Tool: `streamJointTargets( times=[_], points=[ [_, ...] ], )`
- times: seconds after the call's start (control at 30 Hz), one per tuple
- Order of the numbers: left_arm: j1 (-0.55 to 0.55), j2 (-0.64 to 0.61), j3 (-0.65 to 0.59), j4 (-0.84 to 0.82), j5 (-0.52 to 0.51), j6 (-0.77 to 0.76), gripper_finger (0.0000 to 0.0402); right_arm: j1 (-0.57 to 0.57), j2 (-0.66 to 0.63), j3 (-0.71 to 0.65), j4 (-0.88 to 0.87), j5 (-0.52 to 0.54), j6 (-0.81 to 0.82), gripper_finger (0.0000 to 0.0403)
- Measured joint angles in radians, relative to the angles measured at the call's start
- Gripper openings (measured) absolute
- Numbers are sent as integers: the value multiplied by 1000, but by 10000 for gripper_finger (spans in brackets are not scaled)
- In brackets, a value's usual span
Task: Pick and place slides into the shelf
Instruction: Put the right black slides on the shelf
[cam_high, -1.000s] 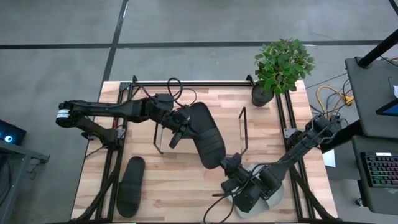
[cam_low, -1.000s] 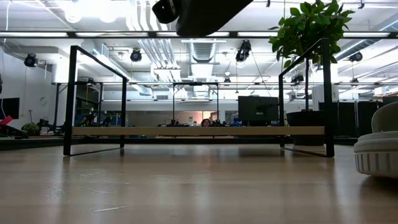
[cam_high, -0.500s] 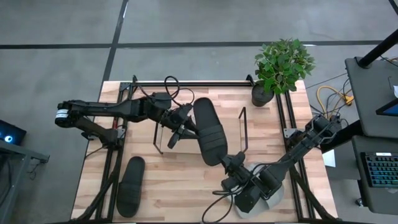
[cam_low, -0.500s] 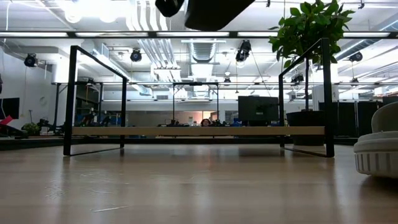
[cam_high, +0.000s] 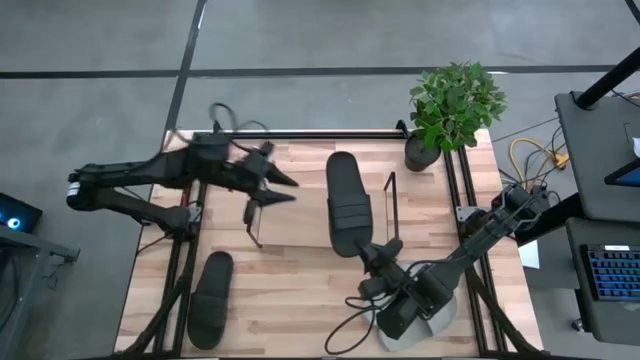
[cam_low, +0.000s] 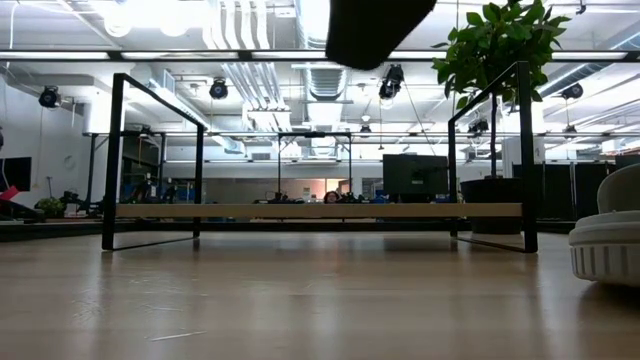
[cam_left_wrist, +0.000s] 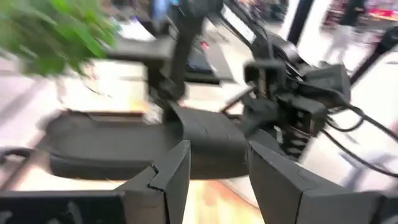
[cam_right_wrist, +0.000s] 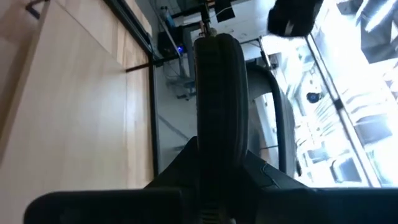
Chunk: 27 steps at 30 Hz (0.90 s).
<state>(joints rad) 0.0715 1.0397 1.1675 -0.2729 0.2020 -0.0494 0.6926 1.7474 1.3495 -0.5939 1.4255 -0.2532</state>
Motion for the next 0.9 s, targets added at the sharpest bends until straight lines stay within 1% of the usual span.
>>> streamJointTargets(
  times=[0.07,0.13,0.27,0.4,0.47,0.6,0.9],
  points=[
    [-2,-44,-10,1,-29,5,141,0,0,0,-23,-5,42,39],
    [-2,-77,-15,-7,-32,5,141,0,0,0,-53,-7,95,39],
    [-2,-110,-43,-15,-39,5,141,0,0,-5,-145,-21,256,39],
    [-2,-121,-99,-9,-80,5,141,0,13,-35,-206,-71,399,39],
    [-2,-116,-122,-5,-102,5,141,1,34,-48,-207,-71,410,39],
    [-2,-101,-158,21,-106,5,141,1,86,-47,-206,-67,419,39],
    [-2,-79,-160,47,-104,5,142,0,172,-44,-223,-67,486,39]
  ],
)
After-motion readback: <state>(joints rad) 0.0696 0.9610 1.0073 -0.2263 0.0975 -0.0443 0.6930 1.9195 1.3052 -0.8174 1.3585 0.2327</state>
